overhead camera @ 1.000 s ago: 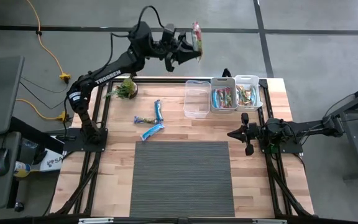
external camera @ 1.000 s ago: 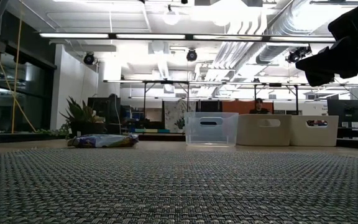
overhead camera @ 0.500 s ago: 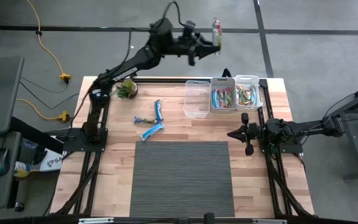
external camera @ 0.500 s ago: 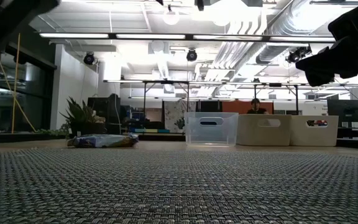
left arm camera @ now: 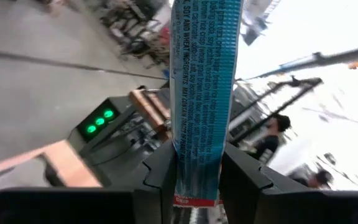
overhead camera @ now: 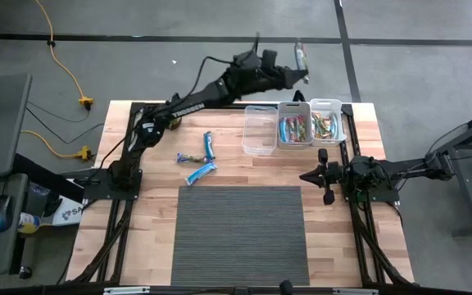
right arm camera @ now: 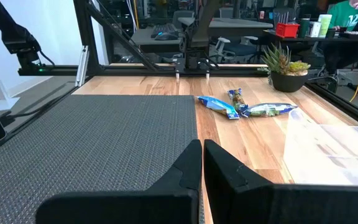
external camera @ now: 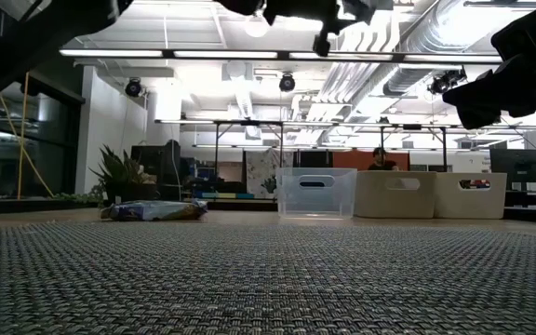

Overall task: Pick and place Granola Bars by type
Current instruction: Put the red granola bar into the gray bin

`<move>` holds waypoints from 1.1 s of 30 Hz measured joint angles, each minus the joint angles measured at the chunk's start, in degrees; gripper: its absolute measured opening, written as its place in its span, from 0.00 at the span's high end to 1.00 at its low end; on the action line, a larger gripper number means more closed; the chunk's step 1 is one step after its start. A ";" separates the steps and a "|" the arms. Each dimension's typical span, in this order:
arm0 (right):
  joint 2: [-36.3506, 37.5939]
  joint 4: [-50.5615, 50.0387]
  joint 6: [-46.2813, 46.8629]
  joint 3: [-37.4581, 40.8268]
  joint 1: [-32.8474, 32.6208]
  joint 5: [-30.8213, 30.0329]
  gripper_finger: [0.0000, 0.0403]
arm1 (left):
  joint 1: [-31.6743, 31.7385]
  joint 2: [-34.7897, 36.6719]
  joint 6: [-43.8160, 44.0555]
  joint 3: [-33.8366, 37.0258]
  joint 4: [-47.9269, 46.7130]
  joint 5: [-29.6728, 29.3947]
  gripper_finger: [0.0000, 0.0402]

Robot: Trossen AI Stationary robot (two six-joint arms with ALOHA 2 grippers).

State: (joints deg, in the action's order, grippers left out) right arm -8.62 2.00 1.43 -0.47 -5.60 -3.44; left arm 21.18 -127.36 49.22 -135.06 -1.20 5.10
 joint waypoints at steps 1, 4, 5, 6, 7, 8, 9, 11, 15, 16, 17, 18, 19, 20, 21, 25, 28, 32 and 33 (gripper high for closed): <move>0.00 0.00 0.02 0.00 0.00 0.02 1.00 | -0.39 -0.46 0.93 0.00 -0.56 -1.42 0.76; 0.00 0.01 0.02 0.00 0.01 0.01 1.00 | -1.17 -2.04 3.84 0.02 -1.40 -4.44 0.76; 0.00 0.00 0.02 0.00 0.02 0.02 1.00 | -1.32 -2.42 4.97 0.02 -1.57 -4.48 0.76; 0.00 0.00 0.02 -0.01 0.01 0.01 1.00 | -1.48 -2.71 5.99 0.03 -2.14 -4.50 0.76; 0.00 0.01 0.02 -0.01 0.00 0.01 1.00 | -1.55 -3.01 6.51 0.02 -2.68 -4.48 0.76; 0.00 0.00 0.02 0.00 0.01 0.01 1.00 | -1.79 -3.42 6.60 0.01 -3.60 -4.45 0.76; 0.00 0.02 0.01 0.00 0.01 0.00 1.00 | -1.84 -3.89 6.60 0.00 -4.97 -4.44 0.76; 0.00 0.00 0.02 0.00 0.02 0.00 1.00 | -2.13 -5.35 6.68 0.00 -7.57 -4.42 0.76; 0.00 0.00 0.00 0.00 0.00 0.00 1.00 | -2.15 -7.90 10.54 0.09 -12.39 -1.61 0.76; 0.00 0.00 0.02 0.00 0.02 0.02 1.00 | -2.13 -8.49 11.53 0.08 -12.94 -0.45 0.76; 0.00 0.00 0.02 0.00 0.01 0.02 1.00 | -2.13 -9.33 12.14 0.02 -12.86 0.77 0.76; 0.00 0.00 0.02 0.00 0.01 0.02 1.00 | -2.11 -10.08 12.76 -0.02 -13.07 2.01 0.76; 0.00 0.02 0.02 0.00 0.02 0.00 1.00 | -2.11 -10.77 13.45 0.00 -13.80 2.81 0.76; 0.00 0.00 0.02 0.00 0.02 0.02 1.00 | -2.11 -11.59 14.21 0.04 -14.34 3.39 0.76; 0.00 0.00 0.02 0.00 0.01 0.02 1.00 | -2.11 -12.29 14.88 0.07 -15.03 3.43 0.76; 0.02 0.00 0.02 0.00 0.01 0.00 1.00 | -2.08 -14.44 15.81 0.07 -17.64 5.35 0.76; 0.02 0.00 0.02 0.00 0.02 0.00 1.00 | -2.06 -15.64 16.17 0.07 -20.75 6.37 0.76; 0.02 0.00 0.02 0.00 0.00 0.00 1.00 | -2.06 -16.27 16.14 0.09 -23.91 5.09 0.76; 0.02 0.00 0.02 0.00 0.00 0.02 1.00 | -2.06 -16.27 15.95 0.29 -24.17 4.40 0.76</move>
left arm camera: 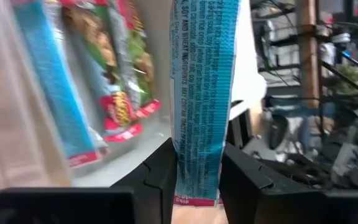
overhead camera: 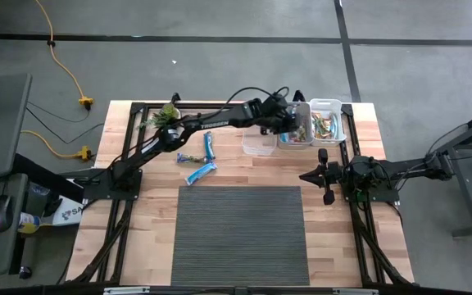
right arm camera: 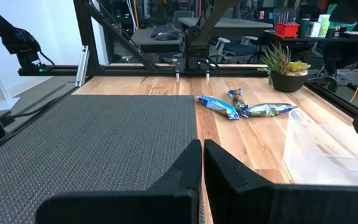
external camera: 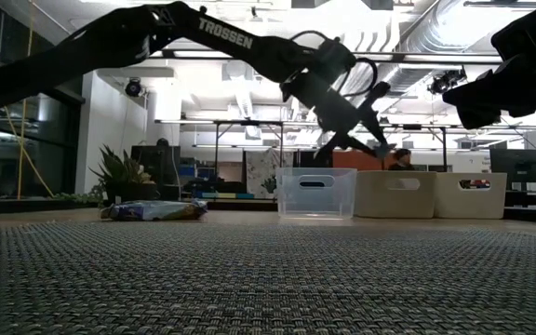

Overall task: Pick and place Granola Bars by type
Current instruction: Put the red granola bar into the gray bin

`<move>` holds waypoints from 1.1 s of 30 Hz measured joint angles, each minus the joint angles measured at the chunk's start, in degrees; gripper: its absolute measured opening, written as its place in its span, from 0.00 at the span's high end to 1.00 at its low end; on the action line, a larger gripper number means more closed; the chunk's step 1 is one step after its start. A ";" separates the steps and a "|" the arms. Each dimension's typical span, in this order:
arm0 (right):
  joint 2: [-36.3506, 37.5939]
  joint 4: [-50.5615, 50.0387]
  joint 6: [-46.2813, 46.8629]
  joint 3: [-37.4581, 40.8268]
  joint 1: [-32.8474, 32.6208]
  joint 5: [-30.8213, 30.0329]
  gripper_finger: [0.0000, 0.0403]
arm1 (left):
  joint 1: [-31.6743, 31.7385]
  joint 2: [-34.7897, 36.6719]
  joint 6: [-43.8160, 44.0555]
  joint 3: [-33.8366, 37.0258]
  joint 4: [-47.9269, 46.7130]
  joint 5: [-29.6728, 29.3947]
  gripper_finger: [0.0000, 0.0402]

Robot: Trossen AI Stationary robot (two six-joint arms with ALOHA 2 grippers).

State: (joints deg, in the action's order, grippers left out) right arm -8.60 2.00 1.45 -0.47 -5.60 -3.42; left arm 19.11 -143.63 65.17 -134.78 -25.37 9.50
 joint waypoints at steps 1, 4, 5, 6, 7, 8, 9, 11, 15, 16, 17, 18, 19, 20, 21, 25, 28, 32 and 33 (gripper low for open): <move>0.00 0.00 -0.02 0.00 0.00 -0.01 1.00 | 0.00 0.00 -0.28 0.22 -0.35 -1.01 0.76; 0.00 0.00 0.00 0.00 0.00 -0.01 1.00 | 0.05 0.00 -0.42 0.38 -1.37 -2.90 0.76; 0.00 0.00 0.00 -0.02 0.02 0.00 1.00 | 0.20 0.00 -0.43 0.39 -1.61 -3.09 0.76; 0.00 0.00 0.00 0.00 0.02 0.00 1.00 | 0.35 0.00 -0.43 0.39 -2.16 -3.23 0.76; 0.00 0.00 0.00 0.00 0.01 -0.01 1.00 | 0.35 0.00 -0.45 0.37 -2.96 -3.24 0.76; 0.00 0.00 0.00 0.00 0.00 0.00 1.00 | 0.38 0.00 -0.55 0.37 -3.73 -3.30 0.76; 0.00 0.00 0.00 0.00 0.01 -0.01 1.00 | 0.44 0.00 -0.93 0.39 -4.67 -3.75 0.76; 0.00 0.00 -0.01 0.00 0.00 -0.01 1.00 | 0.42 0.00 -2.54 0.41 -5.21 -5.25 0.76; 0.00 0.00 0.00 0.00 0.02 -0.02 1.00 | 0.42 0.00 -3.35 0.41 -4.65 -6.65 0.76; 0.00 0.00 0.00 0.00 0.00 0.00 1.00 | 0.44 0.00 -3.38 0.41 -4.68 -6.65 0.76; 0.00 0.00 0.00 0.00 0.01 -0.01 1.00 | 0.48 0.00 -3.41 0.41 -4.67 -6.65 0.76; 0.00 0.00 0.00 0.00 0.00 0.00 1.00 | 0.48 0.00 -3.44 0.41 -4.69 -6.63 0.76; 0.00 0.00 0.00 0.00 0.00 -0.01 1.00 | 0.48 0.00 -3.64 0.41 -4.69 -6.56 0.76; 0.00 0.00 0.00 0.00 0.00 -0.01 1.00 | 0.48 0.00 -4.10 0.41 -4.67 -6.30 0.76; 0.00 0.00 0.00 0.00 0.00 -0.01 1.00 | 0.48 0.00 -4.65 0.41 -4.67 -6.24 0.76; 0.00 0.00 0.00 0.00 0.02 -0.02 1.00 | 0.48 0.00 -6.77 0.41 -4.52 -6.32 0.76; 0.00 0.00 0.00 0.00 0.02 0.00 1.00 | 0.39 0.00 -9.43 0.41 -4.51 -7.31 0.76; 0.00 0.00 0.00 -0.01 0.02 0.00 1.00 | 0.39 0.00 -9.72 0.41 -3.97 -6.40 0.76; 0.00 0.00 0.00 0.00 0.01 0.00 1.00 | 0.39 0.00 -9.92 0.41 -3.64 -6.06 0.76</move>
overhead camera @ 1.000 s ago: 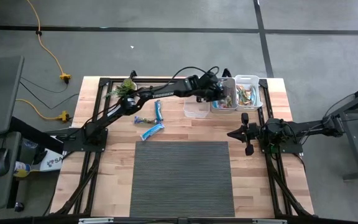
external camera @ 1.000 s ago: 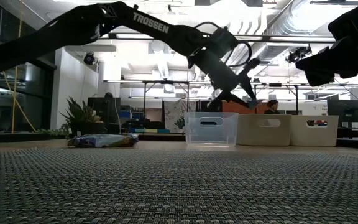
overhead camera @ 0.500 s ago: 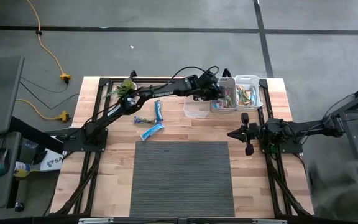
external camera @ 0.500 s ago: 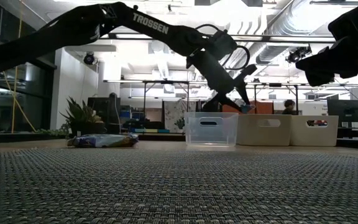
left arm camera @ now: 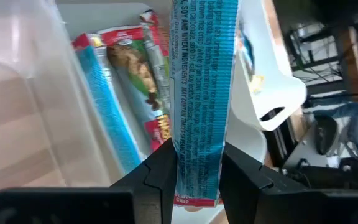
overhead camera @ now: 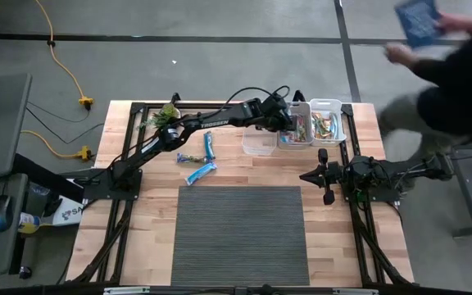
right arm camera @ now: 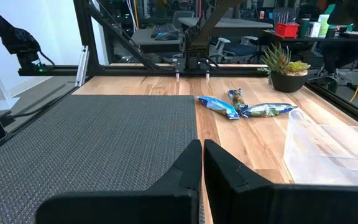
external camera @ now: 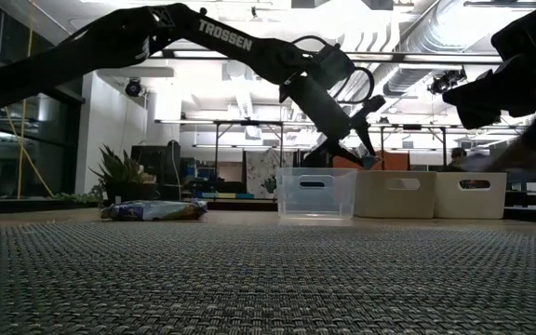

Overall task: Pick and place Granola Bars by type
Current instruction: Put the red granola bar into the gray bin, then put the blue granola bar into the transparent bin

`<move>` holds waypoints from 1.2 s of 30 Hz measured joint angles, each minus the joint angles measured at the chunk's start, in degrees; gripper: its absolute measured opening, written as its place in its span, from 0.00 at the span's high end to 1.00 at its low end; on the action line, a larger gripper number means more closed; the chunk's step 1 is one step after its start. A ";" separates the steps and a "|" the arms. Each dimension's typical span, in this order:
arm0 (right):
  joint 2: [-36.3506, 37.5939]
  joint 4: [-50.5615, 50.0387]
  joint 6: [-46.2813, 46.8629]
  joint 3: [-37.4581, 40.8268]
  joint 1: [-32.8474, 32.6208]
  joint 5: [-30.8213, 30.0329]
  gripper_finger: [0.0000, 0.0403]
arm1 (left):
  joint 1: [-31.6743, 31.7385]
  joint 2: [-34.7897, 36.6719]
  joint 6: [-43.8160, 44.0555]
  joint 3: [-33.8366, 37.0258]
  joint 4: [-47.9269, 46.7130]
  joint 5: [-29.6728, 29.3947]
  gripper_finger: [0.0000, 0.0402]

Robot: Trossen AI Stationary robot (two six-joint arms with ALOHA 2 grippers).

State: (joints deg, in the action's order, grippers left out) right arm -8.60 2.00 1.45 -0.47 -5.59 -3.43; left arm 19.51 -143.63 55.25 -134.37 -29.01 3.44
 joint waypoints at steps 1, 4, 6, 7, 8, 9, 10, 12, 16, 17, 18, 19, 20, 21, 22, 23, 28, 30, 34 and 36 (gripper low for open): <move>0.00 0.00 0.00 0.00 -0.01 0.00 1.00 | 0.00 0.00 -0.12 0.00 0.41 0.28 0.76; 0.00 0.00 0.00 0.00 -0.02 -0.02 1.00 | 0.00 0.00 -1.34 0.00 2.25 0.90 0.76; 0.00 0.00 0.00 0.00 -0.02 -0.01 1.00 | 0.00 0.00 -1.62 -0.02 2.91 0.94 0.76; 0.00 0.00 0.00 0.00 -0.01 -0.02 1.00 | 0.00 0.00 -1.66 -0.02 3.03 1.10 0.76; 0.00 0.00 0.00 0.00 -0.01 -0.02 1.00 | 0.02 0.00 -2.03 -0.02 3.04 1.38 0.76; 0.00 0.00 0.00 0.00 0.00 -0.02 1.00 | 0.02 0.00 -2.72 -0.02 3.05 1.75 0.76; 0.00 0.00 0.00 0.00 -0.01 0.00 1.00 | 0.02 0.00 -3.42 -0.02 3.05 1.96 0.76; 0.00 0.01 0.00 -0.02 -0.01 0.00 1.00 | 0.02 0.00 -4.41 -0.02 3.20 2.17 0.76; -0.02 0.01 -0.01 -0.01 -0.01 -0.02 1.00 | 0.33 -1.97 -3.46 0.02 5.96 5.59 0.73; -0.02 0.00 -0.01 -0.01 0.00 0.00 1.00 | 0.37 -2.65 -2.15 0.02 7.16 6.77 0.70; -0.02 0.00 0.00 0.00 -0.02 0.00 1.00 | 0.35 -3.26 -0.70 0.02 8.63 7.72 0.68; 0.00 0.00 -0.01 0.00 -0.01 -0.01 1.00 | 0.35 -3.52 0.88 0.02 8.46 8.68 0.65; -0.04 0.02 0.00 0.00 0.00 -0.01 1.00 | 0.35 -3.59 2.15 0.01 8.15 9.03 0.61; -0.04 0.00 0.00 0.00 -0.01 0.00 1.00 | 0.35 -3.78 3.04 0.01 8.19 8.86 0.58; -0.02 0.00 0.00 -0.02 -0.02 -0.02 1.00 | 0.35 -3.98 3.26 -0.05 8.50 8.09 0.54; 0.00 0.00 0.00 0.00 0.00 -0.02 1.00 | 0.35 -4.06 3.18 -0.12 8.94 7.38 0.51; -0.04 0.00 0.00 -0.01 -0.01 -0.01 1.00 | 0.41 -4.07 3.10 -0.20 10.67 3.65 0.37; -0.02 0.00 0.00 -0.02 -0.02 0.00 1.00 | 0.77 -4.13 3.10 -0.20 11.67 3.72 0.34; -0.02 0.00 0.00 0.00 0.00 -0.01 1.00 | 1.07 -4.15 3.31 -0.20 11.78 3.70 0.33; -0.02 0.00 0.00 0.00 0.00 0.00 1.00 | 1.14 -4.16 3.28 -0.17 11.87 4.16 0.33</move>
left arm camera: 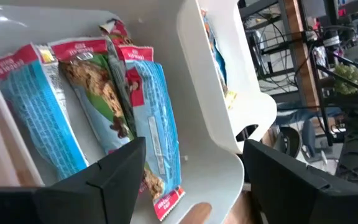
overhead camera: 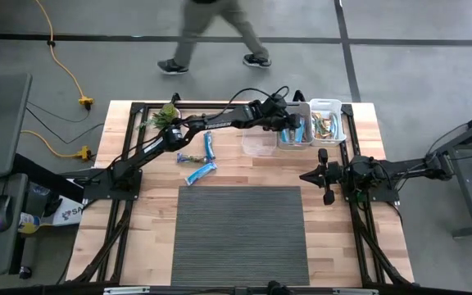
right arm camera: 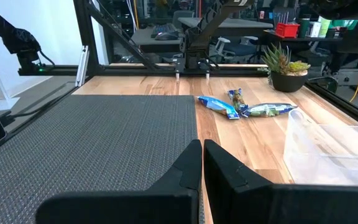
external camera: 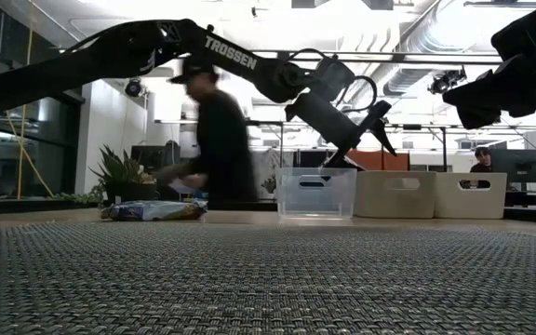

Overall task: Pick and place Granola Bars by type
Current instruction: Put the blue granola bar into the transparent bin

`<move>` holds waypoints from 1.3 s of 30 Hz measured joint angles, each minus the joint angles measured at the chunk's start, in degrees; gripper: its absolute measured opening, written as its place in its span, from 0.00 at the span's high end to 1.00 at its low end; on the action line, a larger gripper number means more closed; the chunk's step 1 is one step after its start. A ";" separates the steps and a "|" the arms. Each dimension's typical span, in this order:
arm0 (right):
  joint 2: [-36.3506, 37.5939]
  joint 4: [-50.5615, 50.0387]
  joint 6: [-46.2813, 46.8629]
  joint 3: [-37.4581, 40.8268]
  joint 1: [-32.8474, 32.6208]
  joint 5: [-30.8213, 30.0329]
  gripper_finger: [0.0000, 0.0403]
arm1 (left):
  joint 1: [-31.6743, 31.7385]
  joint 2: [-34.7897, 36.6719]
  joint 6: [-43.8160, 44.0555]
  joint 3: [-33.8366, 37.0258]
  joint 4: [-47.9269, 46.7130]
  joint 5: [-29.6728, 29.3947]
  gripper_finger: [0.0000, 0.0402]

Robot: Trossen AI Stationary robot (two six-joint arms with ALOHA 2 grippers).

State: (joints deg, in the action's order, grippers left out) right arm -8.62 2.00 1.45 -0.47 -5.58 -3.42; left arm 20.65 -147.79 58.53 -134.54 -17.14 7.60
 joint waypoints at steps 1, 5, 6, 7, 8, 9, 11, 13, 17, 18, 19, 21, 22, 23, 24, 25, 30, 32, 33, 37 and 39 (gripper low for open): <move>0.00 0.01 -0.02 0.00 -0.02 -0.02 1.00 | 0.07 -0.02 0.00 0.00 -0.01 0.56 0.33; 0.00 0.00 0.00 -0.01 -0.02 -0.01 1.00 | 0.79 0.00 -0.19 -0.31 -0.65 3.70 0.33; 0.00 0.00 0.00 0.00 0.00 0.00 1.00 | 0.82 0.03 -0.24 -0.31 -0.34 4.16 0.33; 0.00 0.00 0.00 0.00 -0.02 0.00 1.00 | 0.97 0.07 -0.24 -0.31 0.02 4.45 0.33; 0.00 0.00 0.00 0.00 -0.02 -0.02 1.00 | 1.21 0.38 -0.32 -0.31 -0.41 5.21 0.33; 0.00 0.00 0.00 -0.01 -0.01 -0.01 1.00 | 1.41 0.82 -0.77 -0.28 -0.52 5.73 0.33; 0.00 0.00 0.00 0.00 0.00 -0.02 1.00 | 1.57 1.86 -2.63 -0.33 0.80 5.71 0.33; 0.00 0.00 0.00 0.00 -0.02 -0.01 1.00 | 1.97 3.59 -4.87 -0.33 0.14 5.78 0.33; -0.02 0.00 0.00 -0.01 -0.02 -0.02 1.00 | 2.04 6.58 -12.93 -0.44 0.21 4.06 0.33; -0.02 0.00 0.00 0.00 0.00 0.00 1.00 | 1.91 7.35 -15.95 -0.44 0.18 3.55 0.33; -0.02 0.00 0.00 0.00 0.00 0.00 1.00 | 1.86 8.31 -18.98 -0.44 -0.30 2.85 0.33; -0.02 0.00 0.00 0.00 -0.02 0.00 1.00 | 1.33 10.36 -25.51 -0.44 -1.60 0.76 0.33; -0.01 0.00 0.00 0.00 -0.01 -0.02 1.00 | 1.06 11.39 -28.47 -0.46 -2.71 -1.01 0.33; 0.00 0.00 0.00 0.00 -0.02 0.00 1.00 | 0.87 12.51 -31.27 -0.46 -4.89 -2.75 0.33; -0.02 0.00 0.00 0.00 -0.02 -0.02 1.00 | 0.38 13.36 -33.90 -0.46 -6.87 -5.09 0.33; -0.02 0.00 0.00 0.00 -0.02 -0.02 1.00 | -0.06 14.10 -36.32 -0.46 -8.39 -8.11 0.33; 0.00 0.00 -0.02 0.00 -0.02 0.00 1.00 | -0.81 18.45 -42.11 -0.46 -21.63 -25.03 0.33; -0.02 0.00 0.00 0.00 -0.01 -0.02 1.00 | -0.77 20.00 -42.80 -0.46 -27.88 -29.40 0.33; 0.01 0.00 0.00 0.00 -0.02 0.00 1.00 | -0.77 20.66 -42.98 -0.46 -29.88 -31.06 0.33; 0.00 0.00 0.00 -0.01 -0.02 0.00 1.00 | -0.76 22.79 -41.16 -0.46 -41.39 -36.35 0.33; -0.02 0.00 0.00 0.00 -0.02 0.00 1.00 | -0.76 23.71 -41.31 -0.46 -47.34 -38.56 0.33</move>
State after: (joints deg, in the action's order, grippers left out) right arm -8.64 2.00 1.45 -0.47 -5.60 -3.42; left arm 19.89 -124.08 17.22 -135.00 -64.48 -30.97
